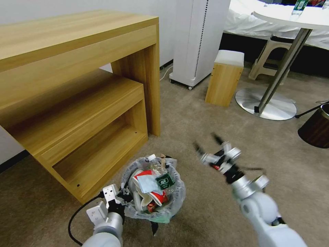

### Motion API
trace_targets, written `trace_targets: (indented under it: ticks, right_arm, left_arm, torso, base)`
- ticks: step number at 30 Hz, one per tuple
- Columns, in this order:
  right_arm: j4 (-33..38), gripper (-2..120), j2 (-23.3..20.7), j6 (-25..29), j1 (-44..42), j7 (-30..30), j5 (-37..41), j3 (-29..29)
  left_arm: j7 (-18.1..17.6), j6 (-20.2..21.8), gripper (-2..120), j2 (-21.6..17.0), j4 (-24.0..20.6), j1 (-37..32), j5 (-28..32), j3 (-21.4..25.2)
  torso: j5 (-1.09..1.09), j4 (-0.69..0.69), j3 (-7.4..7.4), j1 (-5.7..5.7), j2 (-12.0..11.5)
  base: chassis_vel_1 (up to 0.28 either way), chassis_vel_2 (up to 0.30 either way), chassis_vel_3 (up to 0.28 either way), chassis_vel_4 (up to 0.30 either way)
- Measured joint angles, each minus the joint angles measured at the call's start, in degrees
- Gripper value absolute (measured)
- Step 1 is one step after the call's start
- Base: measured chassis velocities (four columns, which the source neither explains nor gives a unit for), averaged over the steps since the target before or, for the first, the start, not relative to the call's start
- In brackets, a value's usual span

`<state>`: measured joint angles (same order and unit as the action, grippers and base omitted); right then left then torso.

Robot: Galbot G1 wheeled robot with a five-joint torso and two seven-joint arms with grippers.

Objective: Pick up the trash bin and place the garbage on the floor into it.

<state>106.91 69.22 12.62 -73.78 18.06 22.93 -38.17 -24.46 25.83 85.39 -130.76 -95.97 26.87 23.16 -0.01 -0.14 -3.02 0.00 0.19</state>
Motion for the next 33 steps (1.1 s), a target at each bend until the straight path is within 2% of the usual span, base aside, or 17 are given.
trace_targets:
  ticks: [2, 3, 5, 13, 25, 33]
  right_arm:
    - [-0.3, 100, 0.1, 1.5, -1.2, -4.3, -0.7, -4.4]
    - [-0.3, 100, 0.1, 1.5, -1.2, -4.3, -0.7, -4.4]
    - [-0.3, 100, 0.2, 2.2, -3.2, -7.3, -0.4, -8.1]
    - [-1.5, 100, 1.9, 5.8, -7.0, -8.3, -0.1, -13.7]
    - [-2.4, 100, 2.8, 8.1, -7.3, -6.2, -0.1, -13.5]
    - [-2.6, 100, 2.8, 9.0, -7.1, -4.8, 1.8, -13.2]
  left_arm:
    - [0.1, -0.2, 1, -0.5, -0.2, 0.0, -0.7, 0.5]
    - [0.1, -0.2, 1, -0.5, -0.2, 0.0, -0.7, 0.5]
    - [0.1, -0.2, 1, -0.7, -0.4, 0.2, -1.1, 0.7]
    - [0.2, -0.1, 1, -1.4, -0.7, 1.5, -2.9, 2.4]
    - [1.0, -1.6, 1, -1.8, -1.3, 0.6, -1.8, 4.6]
    - [1.2, -2.4, 1, -1.4, -1.7, -0.2, -2.1, 4.4]
  torso:
    - [0.03, 0.0, 0.0, 0.0, 0.0]
    - [0.03, 0.0, 0.0, 0.0, 0.0]
    - [0.01, -0.01, 0.0, 0.0, 0.0]
    - [0.02, 0.0, 0.0, 0.0, 0.0]
    - [0.01, 0.01, 0.0, 0.0, 0.0]
    - [0.01, 0.01, 0.0, 0.0, 0.0]
  base:
    - [0.0, 0.0, 0.0, 0.0]
    - [0.0, 0.0, 0.0, 0.0]
    - [0.0, 0.0, 0.0, 0.0]
    - [0.0, 0.0, 0.0, 0.0]
    - [0.0, 0.0, 0.0, 0.0]
    - [0.0, 0.0, 0.0, 0.0]
